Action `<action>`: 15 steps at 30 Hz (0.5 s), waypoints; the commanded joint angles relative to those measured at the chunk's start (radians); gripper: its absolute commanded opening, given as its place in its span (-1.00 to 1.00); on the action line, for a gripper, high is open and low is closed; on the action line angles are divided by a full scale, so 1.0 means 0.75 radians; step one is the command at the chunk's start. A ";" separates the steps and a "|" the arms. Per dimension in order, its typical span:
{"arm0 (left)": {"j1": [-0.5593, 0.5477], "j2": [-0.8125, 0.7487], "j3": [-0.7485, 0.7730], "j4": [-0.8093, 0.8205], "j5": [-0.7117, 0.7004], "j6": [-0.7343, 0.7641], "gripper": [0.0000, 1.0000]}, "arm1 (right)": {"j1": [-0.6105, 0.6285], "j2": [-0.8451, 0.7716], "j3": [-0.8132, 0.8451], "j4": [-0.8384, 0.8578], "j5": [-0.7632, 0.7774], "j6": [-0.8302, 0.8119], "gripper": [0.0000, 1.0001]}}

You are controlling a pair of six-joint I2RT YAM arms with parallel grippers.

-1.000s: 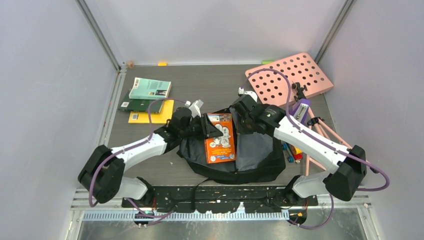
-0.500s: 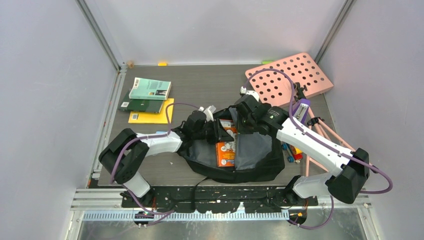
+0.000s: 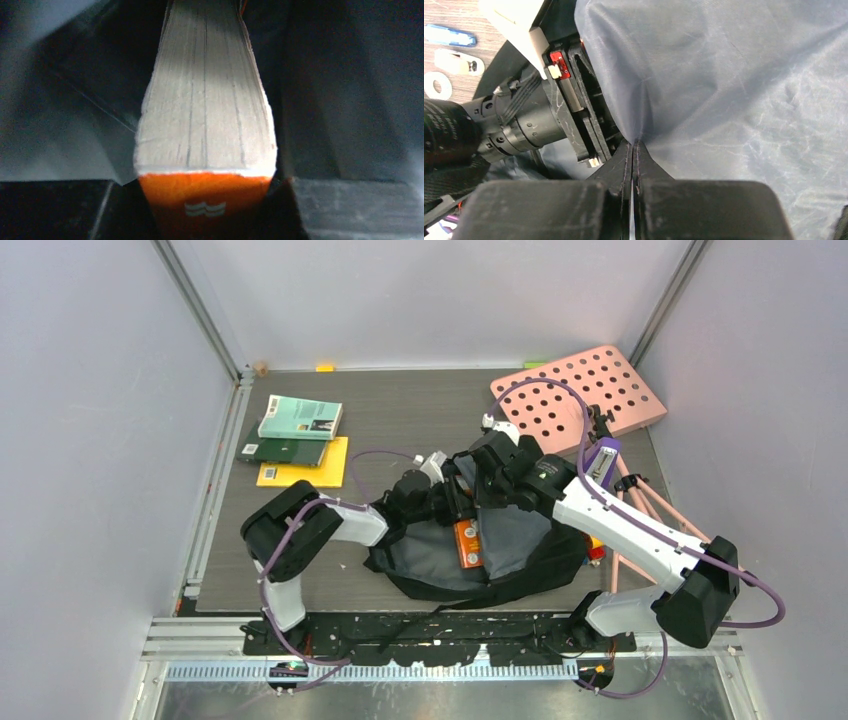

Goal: Pack the student bag
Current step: Place the book in the student bag.

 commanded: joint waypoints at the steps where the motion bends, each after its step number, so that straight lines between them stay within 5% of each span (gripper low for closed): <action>1: -0.048 0.067 0.039 0.345 -0.182 0.001 -1.00 | 0.002 -0.043 0.007 0.144 0.027 0.023 -0.99; 4: -0.059 0.099 0.067 0.283 -0.179 0.041 -0.79 | 0.003 -0.042 -0.001 0.143 0.037 0.016 -0.99; 10: -0.061 0.037 0.067 -0.041 -0.228 0.076 0.20 | 0.002 -0.045 -0.008 0.140 0.068 0.007 -0.99; 15: -0.072 -0.095 0.032 -0.287 -0.325 0.141 0.58 | 0.002 -0.046 -0.020 0.121 0.133 0.003 -0.99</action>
